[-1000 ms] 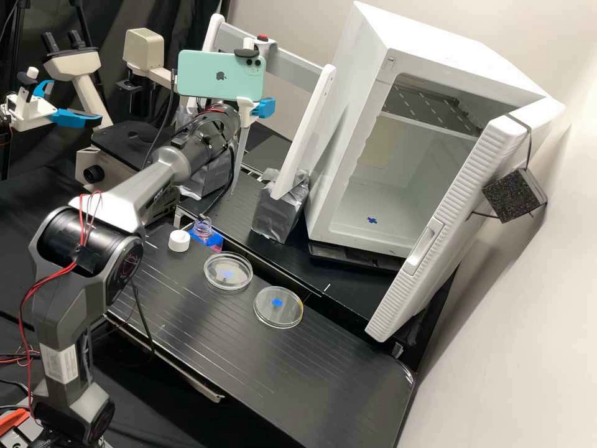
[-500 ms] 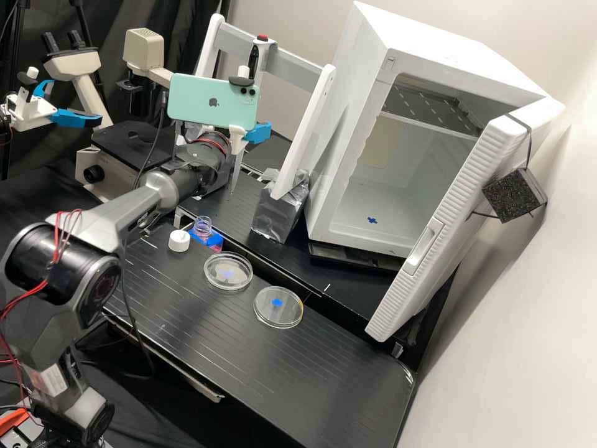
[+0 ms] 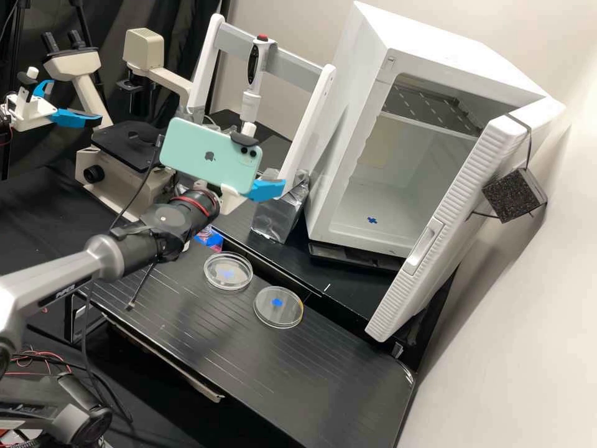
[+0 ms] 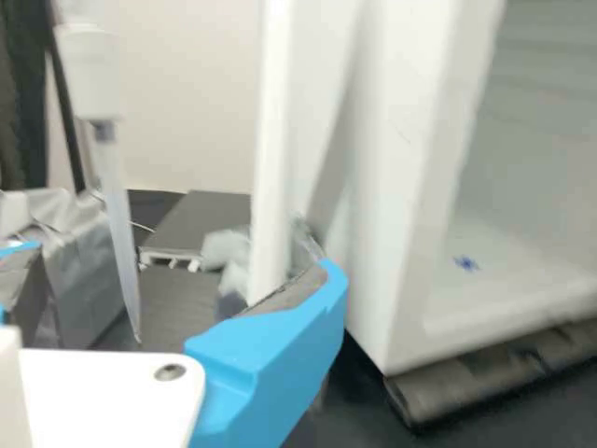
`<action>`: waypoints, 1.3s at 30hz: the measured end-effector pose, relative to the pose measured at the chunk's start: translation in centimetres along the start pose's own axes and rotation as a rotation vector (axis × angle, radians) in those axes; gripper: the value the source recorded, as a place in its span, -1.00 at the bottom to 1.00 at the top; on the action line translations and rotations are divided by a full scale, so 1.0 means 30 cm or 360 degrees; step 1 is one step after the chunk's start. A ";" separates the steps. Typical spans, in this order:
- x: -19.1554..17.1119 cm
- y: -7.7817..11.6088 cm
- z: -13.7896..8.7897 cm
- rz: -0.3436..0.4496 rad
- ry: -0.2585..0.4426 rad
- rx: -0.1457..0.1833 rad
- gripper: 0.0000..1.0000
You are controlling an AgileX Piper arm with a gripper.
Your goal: Use the pipette
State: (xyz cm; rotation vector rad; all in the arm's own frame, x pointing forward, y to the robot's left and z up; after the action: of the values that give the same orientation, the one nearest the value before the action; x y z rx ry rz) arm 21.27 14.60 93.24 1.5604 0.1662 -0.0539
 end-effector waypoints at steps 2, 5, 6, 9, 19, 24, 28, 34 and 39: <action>-0.016 -0.009 0.026 -0.0012 -0.0008 0.0045 1.00; -0.049 -0.020 0.050 -0.0016 0.0001 0.0116 1.00; -0.064 -0.022 0.053 -0.0005 0.0005 0.0114 1.00; -0.114 -0.024 0.047 0.0052 0.0025 0.0096 1.00; -0.262 -0.076 -0.028 0.0121 0.0254 -0.0097 1.00; -0.252 -0.113 -0.054 0.0009 0.0364 -0.0263 1.00; -0.203 -0.113 -0.080 -0.0068 0.0385 -0.0300 1.00; -0.138 -0.065 -0.070 0.0004 0.0205 -0.0245 1.00; -0.119 -0.019 -0.069 0.0090 0.0119 -0.0142 1.00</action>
State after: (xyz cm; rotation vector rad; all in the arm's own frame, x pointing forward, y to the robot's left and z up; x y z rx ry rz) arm 17.51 16.40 93.17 1.4780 0.1811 0.0559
